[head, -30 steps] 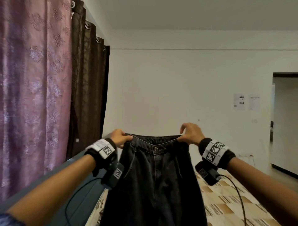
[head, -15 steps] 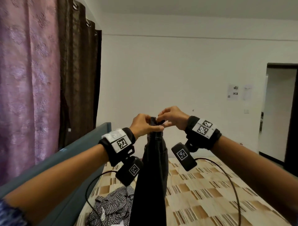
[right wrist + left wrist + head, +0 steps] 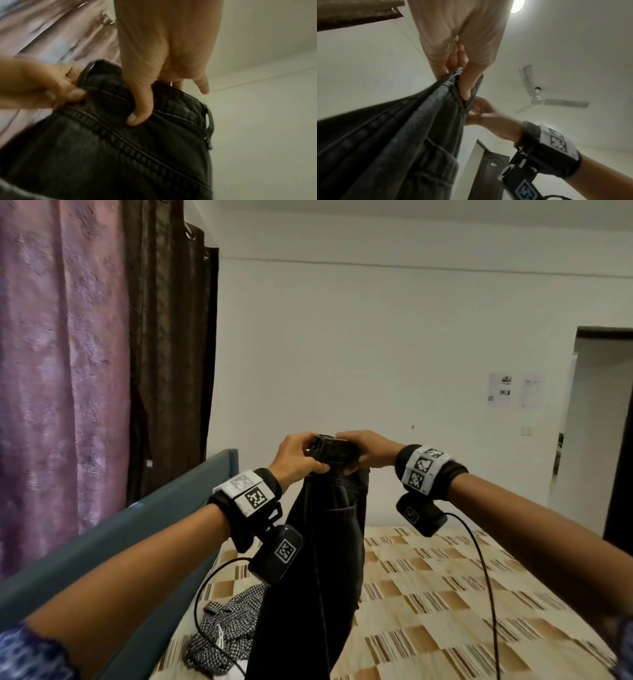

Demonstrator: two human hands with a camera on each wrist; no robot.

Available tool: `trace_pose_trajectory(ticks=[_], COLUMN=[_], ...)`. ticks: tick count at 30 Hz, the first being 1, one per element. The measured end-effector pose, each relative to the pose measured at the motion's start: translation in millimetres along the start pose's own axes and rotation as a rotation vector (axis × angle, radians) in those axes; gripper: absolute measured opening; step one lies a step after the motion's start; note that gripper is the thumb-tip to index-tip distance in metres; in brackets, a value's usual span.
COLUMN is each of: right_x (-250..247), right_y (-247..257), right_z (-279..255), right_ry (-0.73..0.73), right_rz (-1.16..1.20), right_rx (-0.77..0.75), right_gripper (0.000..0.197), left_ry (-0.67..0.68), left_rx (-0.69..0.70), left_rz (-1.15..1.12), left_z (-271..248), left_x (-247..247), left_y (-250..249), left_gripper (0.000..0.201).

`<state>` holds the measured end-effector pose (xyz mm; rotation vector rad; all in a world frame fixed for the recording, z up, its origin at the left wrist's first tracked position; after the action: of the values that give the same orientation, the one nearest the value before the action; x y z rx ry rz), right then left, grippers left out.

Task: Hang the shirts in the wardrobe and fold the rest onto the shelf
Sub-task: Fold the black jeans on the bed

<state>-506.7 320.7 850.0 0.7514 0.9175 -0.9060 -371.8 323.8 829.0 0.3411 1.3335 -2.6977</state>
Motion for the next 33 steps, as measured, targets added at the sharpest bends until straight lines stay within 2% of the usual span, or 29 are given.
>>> trace_pose_trajectory(ticks=[2, 4, 7, 9, 11, 13, 15, 17, 20, 22, 25, 27, 29, 30, 31, 33], right_x=[-11, -22, -42, -54, -59, -55, -48, -42, -39, -40, -43, -43, -40, -38, -34, -26], right_y=[2, 6, 10, 12, 19, 28, 36, 37, 37, 39, 41, 42, 43, 42, 42, 41], right_z=[5, 16, 35, 42, 47, 52, 54, 55, 57, 59, 66, 73, 81, 86, 91, 102], right_ry=[-0.039, -0.084, -0.272, -0.399, -0.409, -0.341, -0.304, -0.305, -0.312, -0.322, -0.331, -0.341, -0.354, -0.357, -0.358, -0.364], right_rz=[0.013, -0.036, -0.086, -0.094, -0.152, -0.251, -0.334, -0.358, -0.336, -0.311, -0.258, -0.216, -0.187, -0.169, -0.149, -0.112], right_rx=[-0.037, -0.070, -0.051, 0.002, 0.040, 0.030, 0.007, 0.005, 0.009, 0.005, 0.008, 0.003, -0.007, -0.010, -0.011, -0.001], right_gripper=[0.033, 0.030, 0.030, 0.029, 0.032, 0.036, 0.036, 0.034, 0.033, 0.033, 0.035, 0.035, 0.035, 0.035, 0.034, 0.033], left_ry=[-0.010, -0.055, -0.052, -0.016, -0.037, -0.074, -0.149, -0.231, -0.260, -0.227, -0.137, 0.041, 0.240, 0.256, 0.218, 0.085], left_rx=[0.034, 0.085, 0.079, 0.049, 0.054, 0.043, 0.023, 0.054, 0.130, 0.117, 0.043, -0.075, -0.257, -0.292, -0.285, -0.257], left_rz=[-0.049, -0.017, 0.021, -0.025, 0.000, 0.022, 0.013, -0.015, 0.020, 0.092, 0.224, 0.253, 0.238, 0.255, 0.271, 0.252], left_z=[-2, -9, -27, -41, -50, -55, -58, -60, -68, -73, -83, -94, -111, -118, -120, -118], left_x=[-7, -12, -8, -1, -1, -6, -16, -27, -32, -30, -27, -20, -16, -23, -34, -65], left_y=[2, 5, 24, 47, 71, 92, 107, 116, 124, 139, 168, 196, 231, 246, 255, 263], left_gripper=[0.047, 0.053, 0.076, 0.080, 0.086, 0.089, 0.081, 0.065, 0.040, 0.032, 0.040, 0.046, 0.043, 0.039, 0.036, 0.027])
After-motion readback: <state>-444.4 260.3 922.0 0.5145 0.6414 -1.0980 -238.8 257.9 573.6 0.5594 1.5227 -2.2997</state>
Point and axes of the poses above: each hand's wrist, its own z-axis towards the middle knuckle, its own x-axis out of the palm, y = z × x, the point moved 7 cm from there along z, towards the middle knuckle, and after that the axes turned 7 degrees about -y, right-handed, at the moved point
